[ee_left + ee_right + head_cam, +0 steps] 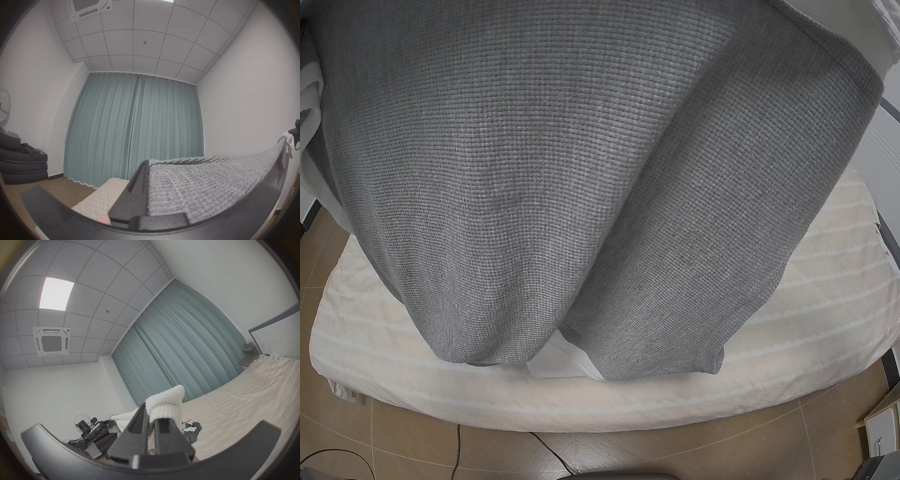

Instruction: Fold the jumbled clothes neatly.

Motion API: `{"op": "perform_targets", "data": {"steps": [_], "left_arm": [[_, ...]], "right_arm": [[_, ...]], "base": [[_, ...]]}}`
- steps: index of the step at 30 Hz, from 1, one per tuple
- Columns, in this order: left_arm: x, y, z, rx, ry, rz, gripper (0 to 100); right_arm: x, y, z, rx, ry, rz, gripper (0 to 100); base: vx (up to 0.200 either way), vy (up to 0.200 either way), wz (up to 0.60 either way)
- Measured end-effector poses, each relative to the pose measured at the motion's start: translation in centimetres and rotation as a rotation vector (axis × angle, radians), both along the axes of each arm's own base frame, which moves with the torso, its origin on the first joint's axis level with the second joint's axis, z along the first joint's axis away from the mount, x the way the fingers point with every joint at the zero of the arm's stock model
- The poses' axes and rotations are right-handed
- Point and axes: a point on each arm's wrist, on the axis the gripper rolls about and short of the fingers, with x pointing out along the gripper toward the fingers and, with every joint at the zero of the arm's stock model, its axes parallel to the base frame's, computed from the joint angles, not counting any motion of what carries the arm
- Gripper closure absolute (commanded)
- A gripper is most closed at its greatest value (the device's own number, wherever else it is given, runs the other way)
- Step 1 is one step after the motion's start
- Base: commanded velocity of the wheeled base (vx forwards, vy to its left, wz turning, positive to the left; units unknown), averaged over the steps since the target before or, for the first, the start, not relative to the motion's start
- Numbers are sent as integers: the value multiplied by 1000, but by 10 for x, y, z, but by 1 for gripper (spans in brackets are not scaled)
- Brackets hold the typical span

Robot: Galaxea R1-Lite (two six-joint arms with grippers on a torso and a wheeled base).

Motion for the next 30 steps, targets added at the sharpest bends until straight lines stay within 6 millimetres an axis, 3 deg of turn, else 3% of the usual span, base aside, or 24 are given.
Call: {"op": "perform_targets", "data": {"steps": [9, 23, 30], "left_arm": [[-1, 0, 0, 0, -3, -1, 100], [-14, 0, -14, 45, 98, -79, 100], [-26, 2, -16, -29, 108, -182, 100]], "right_arm": [[-1, -1, -2, -1, 7, 2, 100], [-18, -10, -3, 11, 30, 12, 100], [-34, -19, -2, 26, 100, 34, 100]], "base": [[0, -200, 0], [0, 0, 0], [0, 0, 0]]}}
